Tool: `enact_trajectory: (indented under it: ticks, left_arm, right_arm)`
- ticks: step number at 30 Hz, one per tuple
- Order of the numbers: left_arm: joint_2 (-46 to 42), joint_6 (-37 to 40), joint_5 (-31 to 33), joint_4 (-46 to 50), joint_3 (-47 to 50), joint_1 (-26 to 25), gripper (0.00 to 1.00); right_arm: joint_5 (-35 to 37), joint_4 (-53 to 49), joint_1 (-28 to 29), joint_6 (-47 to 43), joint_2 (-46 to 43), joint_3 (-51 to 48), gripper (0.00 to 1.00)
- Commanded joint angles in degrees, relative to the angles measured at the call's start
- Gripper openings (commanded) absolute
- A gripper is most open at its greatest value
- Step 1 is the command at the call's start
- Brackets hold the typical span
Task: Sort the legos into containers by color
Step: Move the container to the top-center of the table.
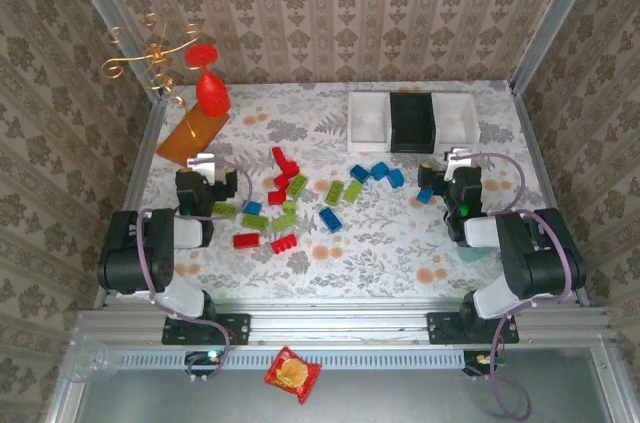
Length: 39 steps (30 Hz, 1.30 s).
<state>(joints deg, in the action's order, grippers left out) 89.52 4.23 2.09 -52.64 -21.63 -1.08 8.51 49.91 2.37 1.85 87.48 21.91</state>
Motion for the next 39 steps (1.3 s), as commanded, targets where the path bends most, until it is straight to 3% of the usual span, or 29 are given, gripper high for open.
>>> enact_trajectory:
  ticks: [1,25,28,32,34,37,39]
  left_arm:
    - [-0.3,-0.3,-0.9,-0.2,-0.9,0.0,1.00]
    - [-0.3,-0.3,-0.9,-0.1,-0.9,0.0,1.00]
    - [-3.3,-2.2,4.3,3.7,-1.7,0.1,1.00]
    - [-14.2,-4.2,9.4,14.9,-3.2,-0.1,1.00]
    - [-19.4,-12.3,12.9,22.7,-5.0,0.7,1.00]
    - [-23.9,-19.2,3.6,29.3,-7.1,2.1,1.00]
    - [-25.1,-22.7,-3.0,29.0,-7.0,1.5,1.00]
  right_arm:
    - [-0.6,-0.4,-0.3,0.3,0.2,1.2,1.00]
    - [-0.8,-0.4,-0.4,0.3,0.2,1.3,1.00]
    - [1.3,0.0,-0.1,0.7,-1.8,0.3,1.00]
    - [10.6,-11.2,-0.1,4.9,-15.2,0.5,1.00]
    - [14.2,-23.7,-0.9,14.6,-22.1,3.3,1.00]
    - [3.9,-34.2,-0.5,19.8,-25.5,8.3,0.94]
    - [5.9,-41.3,5.3,19.1,-22.9,13.9,0.92]
